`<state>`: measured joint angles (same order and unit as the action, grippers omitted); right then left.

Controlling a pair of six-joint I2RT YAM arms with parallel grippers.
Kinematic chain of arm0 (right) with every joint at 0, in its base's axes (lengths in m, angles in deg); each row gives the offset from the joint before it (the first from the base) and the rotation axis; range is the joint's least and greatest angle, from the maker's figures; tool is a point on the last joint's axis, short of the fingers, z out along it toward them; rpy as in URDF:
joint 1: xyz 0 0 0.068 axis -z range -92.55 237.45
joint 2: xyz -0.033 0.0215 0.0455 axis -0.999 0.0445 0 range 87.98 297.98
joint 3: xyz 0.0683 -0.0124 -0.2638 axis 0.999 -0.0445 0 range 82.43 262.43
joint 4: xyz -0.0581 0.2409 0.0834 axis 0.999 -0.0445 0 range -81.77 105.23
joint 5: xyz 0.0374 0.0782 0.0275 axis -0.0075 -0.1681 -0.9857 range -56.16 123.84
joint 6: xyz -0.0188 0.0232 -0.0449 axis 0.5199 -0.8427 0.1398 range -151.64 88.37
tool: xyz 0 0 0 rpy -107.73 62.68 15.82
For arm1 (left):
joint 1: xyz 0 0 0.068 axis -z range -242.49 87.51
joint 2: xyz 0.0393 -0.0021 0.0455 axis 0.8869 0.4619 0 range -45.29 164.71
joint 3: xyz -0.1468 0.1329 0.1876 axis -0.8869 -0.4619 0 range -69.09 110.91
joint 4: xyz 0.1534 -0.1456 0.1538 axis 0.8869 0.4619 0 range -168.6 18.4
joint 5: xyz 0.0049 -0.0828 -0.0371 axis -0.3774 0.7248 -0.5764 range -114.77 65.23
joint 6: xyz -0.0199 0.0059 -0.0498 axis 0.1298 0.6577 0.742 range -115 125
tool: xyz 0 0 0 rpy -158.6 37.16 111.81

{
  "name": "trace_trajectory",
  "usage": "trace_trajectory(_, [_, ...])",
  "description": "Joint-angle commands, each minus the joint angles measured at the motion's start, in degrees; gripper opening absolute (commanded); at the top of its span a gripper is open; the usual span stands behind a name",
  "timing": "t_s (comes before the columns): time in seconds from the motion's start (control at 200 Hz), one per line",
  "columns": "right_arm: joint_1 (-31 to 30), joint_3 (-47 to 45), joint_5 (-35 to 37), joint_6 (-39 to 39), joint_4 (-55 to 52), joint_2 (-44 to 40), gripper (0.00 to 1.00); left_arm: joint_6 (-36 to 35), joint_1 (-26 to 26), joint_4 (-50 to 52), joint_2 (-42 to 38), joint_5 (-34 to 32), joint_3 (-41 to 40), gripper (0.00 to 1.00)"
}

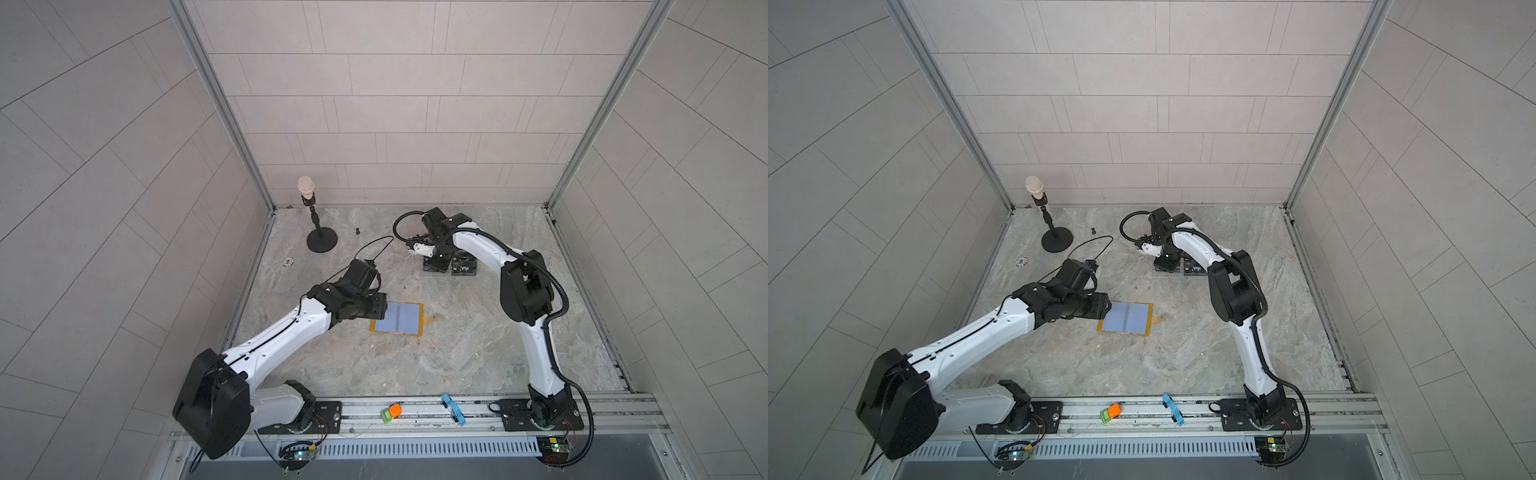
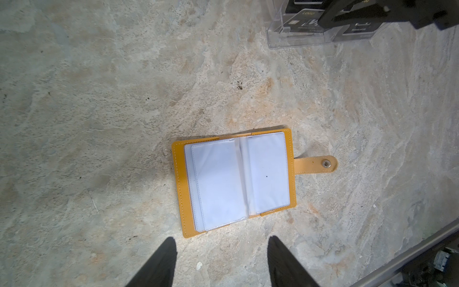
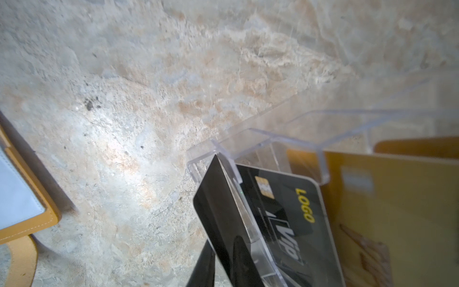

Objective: Insert credit cards into a card holder
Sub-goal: Pick up the credit card from the storage box.

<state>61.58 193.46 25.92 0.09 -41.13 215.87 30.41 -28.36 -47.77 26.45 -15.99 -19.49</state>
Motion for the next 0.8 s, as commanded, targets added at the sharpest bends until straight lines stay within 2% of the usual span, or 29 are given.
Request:
trace_trajectory(0.0, [-0.24, 0.52, 0.4, 0.85, -1.3, 0.7, 0.15, -0.71, -0.3, 1.78, -1.15, -0.61, 1.77, 0.62])
trace_trajectory(0.385, [-0.32, -0.1, 0.34, 1.69, -1.5, -0.97, 0.02, -1.15, -0.29, 3.65, -1.94, -1.13, 3.29, 0.62])
trace_trajectory(0.796, [-0.32, 0.71, -0.89, 2.01, -2.39, -1.77, 0.02, -1.01, -0.29, 4.06, -2.07, -1.3, 3.46, 0.62])
